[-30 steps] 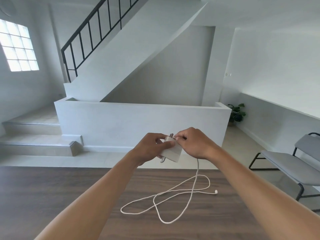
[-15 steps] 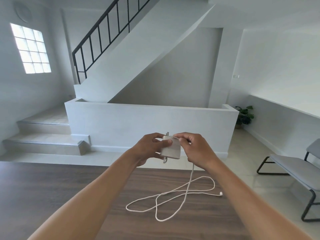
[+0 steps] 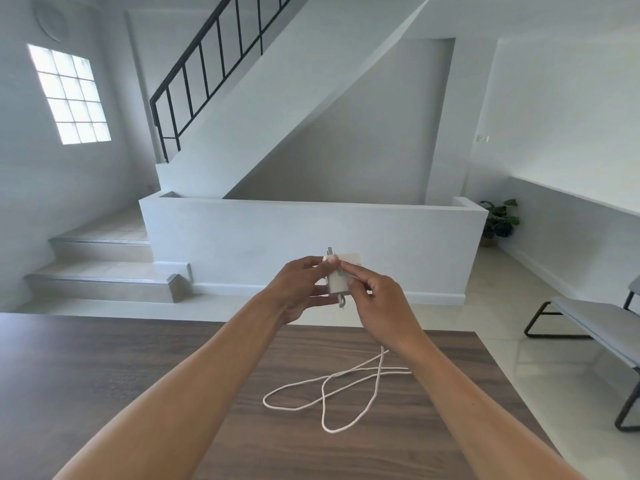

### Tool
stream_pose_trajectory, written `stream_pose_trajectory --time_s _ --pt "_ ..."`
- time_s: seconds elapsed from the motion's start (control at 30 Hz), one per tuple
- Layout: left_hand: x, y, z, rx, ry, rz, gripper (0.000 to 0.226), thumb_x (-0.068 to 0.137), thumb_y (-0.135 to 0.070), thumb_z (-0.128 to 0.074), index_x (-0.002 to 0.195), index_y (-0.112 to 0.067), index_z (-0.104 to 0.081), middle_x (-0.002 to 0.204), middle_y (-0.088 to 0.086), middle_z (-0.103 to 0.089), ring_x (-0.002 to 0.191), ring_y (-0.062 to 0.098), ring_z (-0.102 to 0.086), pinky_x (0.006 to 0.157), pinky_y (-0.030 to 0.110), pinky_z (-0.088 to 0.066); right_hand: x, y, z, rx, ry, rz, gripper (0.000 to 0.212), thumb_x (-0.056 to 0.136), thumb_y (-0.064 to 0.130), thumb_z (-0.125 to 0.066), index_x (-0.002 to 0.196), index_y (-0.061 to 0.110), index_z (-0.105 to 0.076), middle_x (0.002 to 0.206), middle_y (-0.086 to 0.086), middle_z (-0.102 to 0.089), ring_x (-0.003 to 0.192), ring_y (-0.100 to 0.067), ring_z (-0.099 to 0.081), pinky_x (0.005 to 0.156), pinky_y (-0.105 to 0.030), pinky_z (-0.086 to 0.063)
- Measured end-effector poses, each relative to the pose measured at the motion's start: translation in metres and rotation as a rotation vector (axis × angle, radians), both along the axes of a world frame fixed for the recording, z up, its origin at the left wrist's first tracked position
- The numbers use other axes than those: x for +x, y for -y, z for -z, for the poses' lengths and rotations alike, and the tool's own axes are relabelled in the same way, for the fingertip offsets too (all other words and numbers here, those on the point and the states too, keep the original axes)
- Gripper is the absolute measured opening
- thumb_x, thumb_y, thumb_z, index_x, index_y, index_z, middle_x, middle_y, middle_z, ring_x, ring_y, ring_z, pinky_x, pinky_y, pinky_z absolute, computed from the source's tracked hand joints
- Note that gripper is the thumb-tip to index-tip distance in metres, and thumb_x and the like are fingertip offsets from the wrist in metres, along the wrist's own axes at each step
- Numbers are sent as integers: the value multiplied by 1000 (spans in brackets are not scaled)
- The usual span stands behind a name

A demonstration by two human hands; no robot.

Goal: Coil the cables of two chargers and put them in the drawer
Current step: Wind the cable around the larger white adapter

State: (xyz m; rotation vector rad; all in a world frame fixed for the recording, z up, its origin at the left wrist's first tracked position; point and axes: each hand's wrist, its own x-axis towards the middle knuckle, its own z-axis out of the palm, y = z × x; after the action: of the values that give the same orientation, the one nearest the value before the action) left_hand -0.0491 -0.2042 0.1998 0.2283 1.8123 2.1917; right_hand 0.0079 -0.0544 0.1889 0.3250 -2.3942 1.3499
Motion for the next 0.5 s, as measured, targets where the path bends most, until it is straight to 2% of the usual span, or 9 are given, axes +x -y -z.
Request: stream_pose_trajectory --time_s 0.1,0.2,0.3,0.4,0.5 --pt "1 2 1 31 2 -9 35 91 -26 -66 118 -4 -62 109 13 -70 80 29 -73 75 39 -60 0 0 4 18 -20 -7 39 100 17 -43 131 36 -58 88 1 -73 51 -6 -46 53 -15 -38" --pt "-1 2 -2 77 -9 -31 35 91 -23 -67 121 -7 -63 112 12 -68 81 31 -71 73 39 -60 6 3 14 1 -97 17 36 100 16 -45 130 32 -58 61 22 -57 53 1 -49 53 -10 -34" --pt "-3 6 -8 105 -27 -55 31 92 -21 -65 120 -7 -65 106 12 -70 80 32 -71 76 40 -61 12 8 28 -8 -150 56 31 100 19 -48 123 31 -64 68 27 -55 61 1 -52 61 -11 -34" --pt "-2 9 -11 87 -67 -34 27 92 -20 -65 116 -10 -67 105 10 -72 80 30 -72 77 40 -61 11 11 35 -81 -119 65 25 99 23 -51 114 34 -67 60 28 -55 49 -9 -43 54 -13 -31" --pt "0 9 -11 71 -94 -19 29 92 -21 -65 118 -9 -67 107 10 -71 85 32 -72 86 45 -58 8 10 35 -179 -102 43 18 96 24 -57 99 38 -68 70 17 -62 51 -21 -42 51 -20 -35"
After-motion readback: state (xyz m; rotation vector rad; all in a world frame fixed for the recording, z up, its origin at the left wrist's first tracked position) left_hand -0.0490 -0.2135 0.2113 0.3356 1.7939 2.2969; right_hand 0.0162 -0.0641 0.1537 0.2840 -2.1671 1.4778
